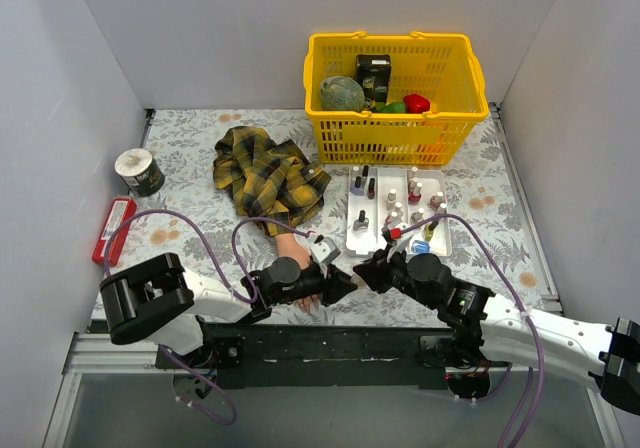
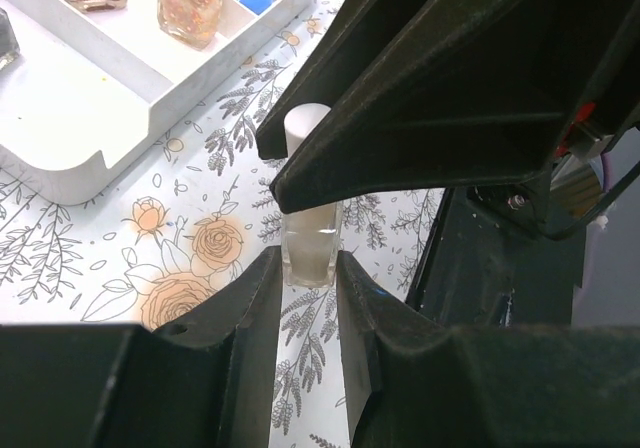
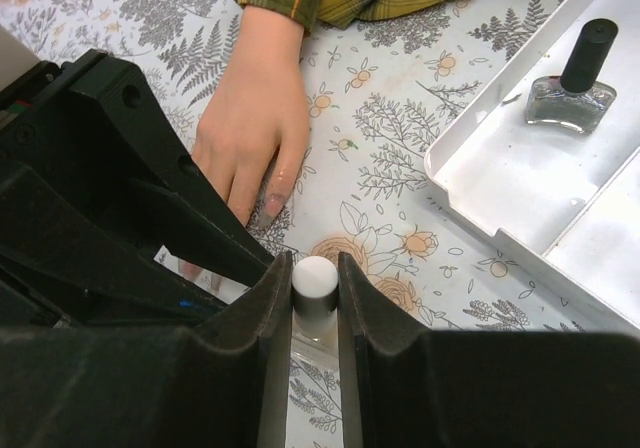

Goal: Paint the nails

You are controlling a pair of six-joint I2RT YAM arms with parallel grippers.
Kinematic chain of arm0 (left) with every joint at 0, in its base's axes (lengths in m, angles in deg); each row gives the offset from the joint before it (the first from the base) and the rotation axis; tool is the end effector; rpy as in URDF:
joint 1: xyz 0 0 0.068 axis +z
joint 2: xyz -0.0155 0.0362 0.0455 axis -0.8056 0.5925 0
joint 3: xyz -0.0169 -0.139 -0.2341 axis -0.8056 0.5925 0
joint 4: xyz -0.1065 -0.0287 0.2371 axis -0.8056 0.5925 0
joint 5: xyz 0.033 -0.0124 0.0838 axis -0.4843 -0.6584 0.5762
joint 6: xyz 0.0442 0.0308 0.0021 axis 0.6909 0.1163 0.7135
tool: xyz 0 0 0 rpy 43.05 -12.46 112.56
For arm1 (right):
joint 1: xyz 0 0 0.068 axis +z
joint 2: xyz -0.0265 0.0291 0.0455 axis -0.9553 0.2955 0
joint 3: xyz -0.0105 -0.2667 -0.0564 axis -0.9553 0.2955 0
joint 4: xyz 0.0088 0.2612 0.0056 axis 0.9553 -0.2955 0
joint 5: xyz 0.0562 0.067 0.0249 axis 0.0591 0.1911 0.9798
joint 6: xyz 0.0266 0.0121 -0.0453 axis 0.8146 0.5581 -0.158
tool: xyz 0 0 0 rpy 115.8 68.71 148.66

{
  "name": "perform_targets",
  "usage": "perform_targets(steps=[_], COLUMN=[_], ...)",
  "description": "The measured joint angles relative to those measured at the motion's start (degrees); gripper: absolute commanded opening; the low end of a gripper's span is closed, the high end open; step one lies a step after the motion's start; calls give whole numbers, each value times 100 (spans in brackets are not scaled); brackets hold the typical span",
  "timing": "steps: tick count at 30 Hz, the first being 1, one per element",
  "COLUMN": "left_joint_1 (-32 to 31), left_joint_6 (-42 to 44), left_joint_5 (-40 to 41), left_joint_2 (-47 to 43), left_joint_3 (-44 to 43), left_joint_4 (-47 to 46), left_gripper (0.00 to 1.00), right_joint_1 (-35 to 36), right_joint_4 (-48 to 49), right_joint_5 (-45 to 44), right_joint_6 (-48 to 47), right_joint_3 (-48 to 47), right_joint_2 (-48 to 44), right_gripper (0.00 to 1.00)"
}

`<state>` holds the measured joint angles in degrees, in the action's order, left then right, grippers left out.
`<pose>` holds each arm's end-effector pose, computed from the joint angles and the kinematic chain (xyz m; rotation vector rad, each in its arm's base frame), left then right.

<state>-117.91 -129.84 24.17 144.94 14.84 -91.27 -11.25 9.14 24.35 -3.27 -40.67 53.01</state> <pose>0.1079 -0.2306 0.1566 0.2137 2.1024 -1.4884 0.0893 0.1476 0.2095 -0.4591 1.8450 0.8186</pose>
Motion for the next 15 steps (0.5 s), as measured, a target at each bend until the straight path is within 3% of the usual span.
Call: perform_targets(steps=[15], left_joint_1=[-31], left_joint_6=[-243], left_joint_5=[667], left_joint_2=[420], left_joint_3=[-94], left_joint_4=[-431], left_gripper=[0], right_joint_1=[13], right_joint_4=[522], right_joint_5=[-863], right_joint_6=[485], right_joint_3=[140], right_joint_2=[356], right_gripper=[1])
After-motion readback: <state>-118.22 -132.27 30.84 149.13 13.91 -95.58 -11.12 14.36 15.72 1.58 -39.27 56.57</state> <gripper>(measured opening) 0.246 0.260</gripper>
